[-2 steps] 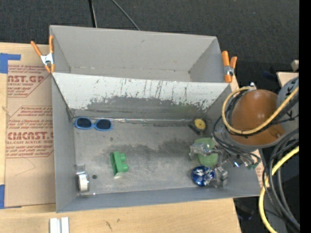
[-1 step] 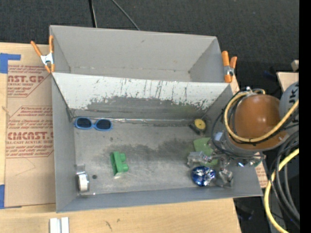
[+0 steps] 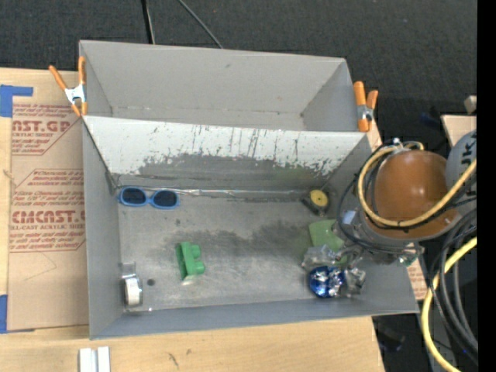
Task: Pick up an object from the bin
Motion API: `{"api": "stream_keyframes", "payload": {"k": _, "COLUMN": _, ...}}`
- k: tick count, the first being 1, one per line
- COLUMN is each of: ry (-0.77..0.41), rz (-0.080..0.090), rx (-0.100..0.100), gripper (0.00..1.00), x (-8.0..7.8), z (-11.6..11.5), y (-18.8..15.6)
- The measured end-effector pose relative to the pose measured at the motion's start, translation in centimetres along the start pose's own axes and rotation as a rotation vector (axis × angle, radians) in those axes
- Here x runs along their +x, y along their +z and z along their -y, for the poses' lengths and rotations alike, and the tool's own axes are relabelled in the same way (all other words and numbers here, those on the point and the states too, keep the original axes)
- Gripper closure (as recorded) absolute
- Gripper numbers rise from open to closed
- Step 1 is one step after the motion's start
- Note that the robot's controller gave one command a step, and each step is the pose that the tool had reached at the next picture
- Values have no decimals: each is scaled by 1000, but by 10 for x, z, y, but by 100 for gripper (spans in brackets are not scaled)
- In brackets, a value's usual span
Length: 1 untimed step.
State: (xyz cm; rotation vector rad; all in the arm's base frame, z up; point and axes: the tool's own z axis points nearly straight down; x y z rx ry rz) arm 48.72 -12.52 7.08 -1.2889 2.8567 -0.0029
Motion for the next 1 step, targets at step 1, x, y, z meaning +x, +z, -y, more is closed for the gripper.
{"api": "stream_keyframes", "payload": {"k": 1, "ry": 21, "rz": -1, "rx": 3, "gripper": 100, "x": -11, "z": 21, "y": -155}}
